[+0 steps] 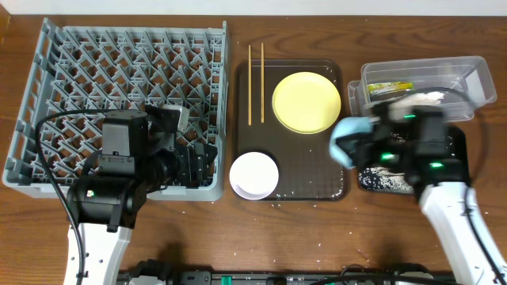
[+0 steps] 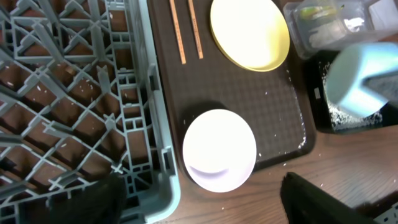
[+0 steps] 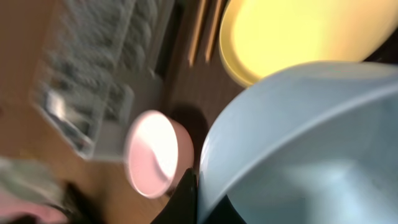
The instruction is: Sort waste into correct bins and load items into the dishwasher
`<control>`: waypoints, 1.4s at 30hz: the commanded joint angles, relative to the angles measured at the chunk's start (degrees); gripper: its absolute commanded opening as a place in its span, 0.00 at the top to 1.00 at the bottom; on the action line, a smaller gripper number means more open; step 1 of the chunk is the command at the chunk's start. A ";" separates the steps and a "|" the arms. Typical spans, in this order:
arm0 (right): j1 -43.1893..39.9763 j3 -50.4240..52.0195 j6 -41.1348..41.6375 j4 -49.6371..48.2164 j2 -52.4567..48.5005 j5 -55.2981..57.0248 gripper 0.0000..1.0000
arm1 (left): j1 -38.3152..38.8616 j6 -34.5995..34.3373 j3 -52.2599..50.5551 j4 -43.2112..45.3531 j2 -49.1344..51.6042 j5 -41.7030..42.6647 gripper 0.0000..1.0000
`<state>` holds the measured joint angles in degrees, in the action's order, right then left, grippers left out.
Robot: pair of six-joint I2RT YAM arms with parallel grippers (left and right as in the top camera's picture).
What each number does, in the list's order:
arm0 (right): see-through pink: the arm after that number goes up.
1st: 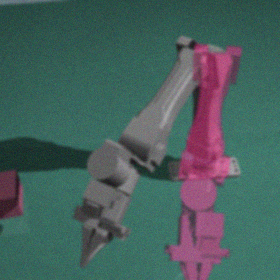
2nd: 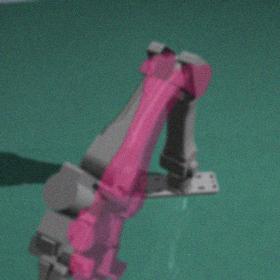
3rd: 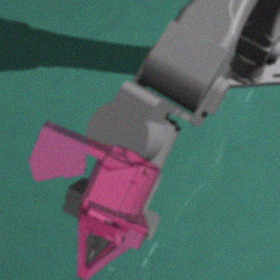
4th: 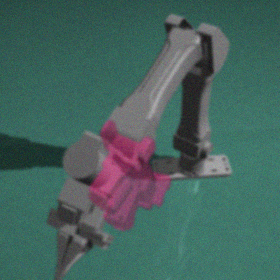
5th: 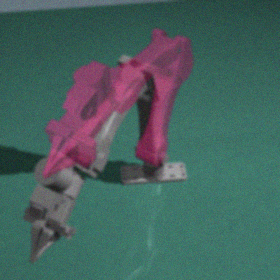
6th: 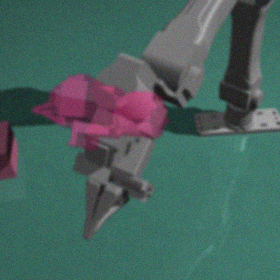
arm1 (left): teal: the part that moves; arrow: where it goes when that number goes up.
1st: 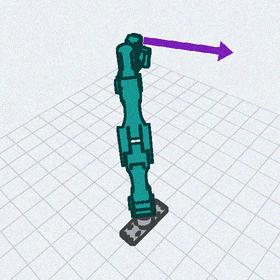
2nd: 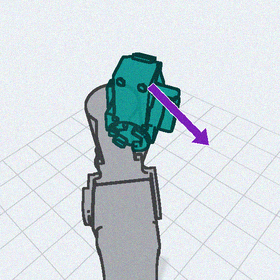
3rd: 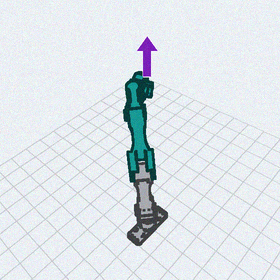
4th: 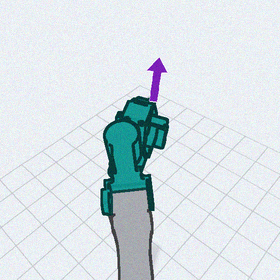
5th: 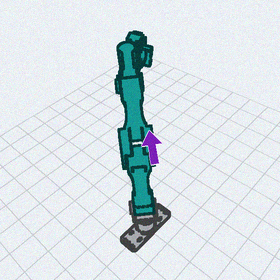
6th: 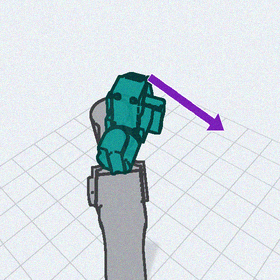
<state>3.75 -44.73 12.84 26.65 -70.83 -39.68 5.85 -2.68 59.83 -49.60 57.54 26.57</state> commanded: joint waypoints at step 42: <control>3.82 -26.43 9.40 23.58 -8.68 27.61 0.33 | 17.88 -3.41 31.98 30.95 64.67 -24.65 0.43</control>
<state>7.77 -70.89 21.56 49.98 -79.64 -11.84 23.79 -7.03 89.19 -20.86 120.20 2.98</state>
